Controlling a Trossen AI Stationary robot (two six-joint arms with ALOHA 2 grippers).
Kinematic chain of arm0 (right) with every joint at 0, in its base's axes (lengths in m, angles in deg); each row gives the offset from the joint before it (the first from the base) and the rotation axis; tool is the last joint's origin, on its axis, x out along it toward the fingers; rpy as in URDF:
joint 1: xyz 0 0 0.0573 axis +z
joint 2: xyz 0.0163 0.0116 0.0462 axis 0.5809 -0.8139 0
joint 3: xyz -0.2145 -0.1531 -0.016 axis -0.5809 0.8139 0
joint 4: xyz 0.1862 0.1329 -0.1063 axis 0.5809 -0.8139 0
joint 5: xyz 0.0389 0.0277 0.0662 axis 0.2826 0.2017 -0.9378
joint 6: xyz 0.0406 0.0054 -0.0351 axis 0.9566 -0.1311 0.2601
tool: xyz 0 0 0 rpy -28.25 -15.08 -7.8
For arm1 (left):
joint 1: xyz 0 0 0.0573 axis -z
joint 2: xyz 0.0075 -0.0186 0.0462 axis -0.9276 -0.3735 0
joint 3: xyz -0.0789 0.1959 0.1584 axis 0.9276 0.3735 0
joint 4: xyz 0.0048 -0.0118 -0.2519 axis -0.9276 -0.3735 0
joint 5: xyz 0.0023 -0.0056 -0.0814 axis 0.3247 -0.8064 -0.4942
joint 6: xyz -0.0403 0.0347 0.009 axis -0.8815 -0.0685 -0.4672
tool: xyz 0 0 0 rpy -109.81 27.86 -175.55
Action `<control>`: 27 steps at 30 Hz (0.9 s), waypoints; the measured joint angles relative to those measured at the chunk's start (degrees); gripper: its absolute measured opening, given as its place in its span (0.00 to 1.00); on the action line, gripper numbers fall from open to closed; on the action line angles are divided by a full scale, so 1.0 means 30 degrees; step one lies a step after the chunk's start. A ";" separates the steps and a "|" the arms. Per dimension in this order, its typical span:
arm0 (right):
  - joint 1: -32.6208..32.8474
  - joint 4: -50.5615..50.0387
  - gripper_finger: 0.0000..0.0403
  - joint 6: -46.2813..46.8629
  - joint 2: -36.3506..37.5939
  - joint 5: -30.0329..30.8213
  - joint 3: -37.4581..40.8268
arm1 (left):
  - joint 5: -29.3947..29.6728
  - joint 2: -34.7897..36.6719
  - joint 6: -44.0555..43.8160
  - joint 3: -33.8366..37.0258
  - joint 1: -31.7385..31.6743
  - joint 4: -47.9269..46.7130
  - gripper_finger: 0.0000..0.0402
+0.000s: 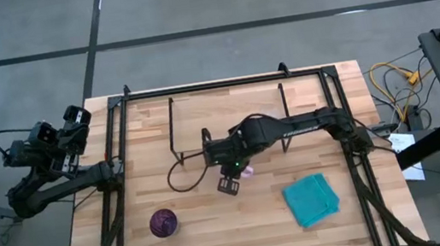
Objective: Stack small to large cups/mugs on shelf
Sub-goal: Put the pink mug on the shelf
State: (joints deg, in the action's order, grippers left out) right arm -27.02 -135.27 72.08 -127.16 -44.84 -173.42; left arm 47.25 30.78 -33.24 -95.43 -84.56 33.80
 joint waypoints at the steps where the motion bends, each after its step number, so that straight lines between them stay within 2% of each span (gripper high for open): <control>1: 0.0033 -0.0182 0.03 0.0000 0.0004 0.0004 -0.0320 | 0.0007 0.0000 -0.0007 0.0007 0.0007 -0.0007 0.07; 7: 0.0043 -0.1257 0.03 0.0000 0.0286 0.0591 -0.1208 | 0.0001 0.0000 -0.0001 0.0000 0.0000 -0.0001 0.07; 13: -0.0135 -0.1177 0.03 0.0247 0.0400 0.3642 -0.1244 | 0.0006 0.0000 -0.0007 0.0006 0.0007 0.0000 0.07; 19: -0.0675 -0.0896 0.03 0.3398 0.0481 0.6661 -0.1266 | 0.0007 0.0000 -0.0001 0.0000 0.0003 -0.0007 0.07; 27: -0.1278 -0.0951 0.03 0.3707 0.0679 0.7016 -0.1259 | 0.0007 0.0000 -0.0007 0.0000 0.0001 -0.0007 0.07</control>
State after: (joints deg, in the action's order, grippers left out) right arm -30.86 -138.13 83.20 -125.12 -23.80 -177.20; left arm 47.27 30.78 -33.27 -95.43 -84.56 33.78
